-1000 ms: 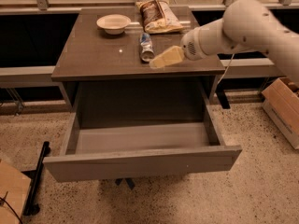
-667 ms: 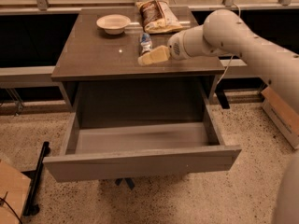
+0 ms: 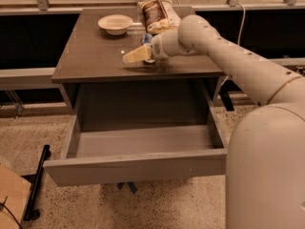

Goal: Place redbull can into top drawer

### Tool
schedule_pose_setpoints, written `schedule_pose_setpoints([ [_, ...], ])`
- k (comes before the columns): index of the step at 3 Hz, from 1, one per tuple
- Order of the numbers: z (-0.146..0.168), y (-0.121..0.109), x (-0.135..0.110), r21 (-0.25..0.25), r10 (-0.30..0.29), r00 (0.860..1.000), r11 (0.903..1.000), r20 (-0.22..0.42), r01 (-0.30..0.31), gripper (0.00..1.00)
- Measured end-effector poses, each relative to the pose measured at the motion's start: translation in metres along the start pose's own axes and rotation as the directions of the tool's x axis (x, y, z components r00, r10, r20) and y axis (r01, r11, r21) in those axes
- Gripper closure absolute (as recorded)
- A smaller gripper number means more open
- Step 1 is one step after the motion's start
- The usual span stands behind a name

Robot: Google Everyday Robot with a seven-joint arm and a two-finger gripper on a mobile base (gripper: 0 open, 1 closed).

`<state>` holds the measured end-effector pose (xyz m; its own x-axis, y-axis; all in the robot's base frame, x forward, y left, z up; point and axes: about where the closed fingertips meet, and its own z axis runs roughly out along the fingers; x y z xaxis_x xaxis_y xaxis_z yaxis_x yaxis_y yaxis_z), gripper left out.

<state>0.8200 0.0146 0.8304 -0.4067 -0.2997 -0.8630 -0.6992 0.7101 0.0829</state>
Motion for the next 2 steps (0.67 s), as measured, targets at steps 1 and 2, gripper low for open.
schedule_pose_setpoints([
  [1, 0.0041, 0.0029, -0.0067, 0.06, -0.042, 0.998, 0.9972, -0.039, 0.044, 0.26],
  [2, -0.0056, 0.0082, -0.0076, 0.112, -0.093, 0.992, 0.9884, -0.088, 0.103, 0.49],
])
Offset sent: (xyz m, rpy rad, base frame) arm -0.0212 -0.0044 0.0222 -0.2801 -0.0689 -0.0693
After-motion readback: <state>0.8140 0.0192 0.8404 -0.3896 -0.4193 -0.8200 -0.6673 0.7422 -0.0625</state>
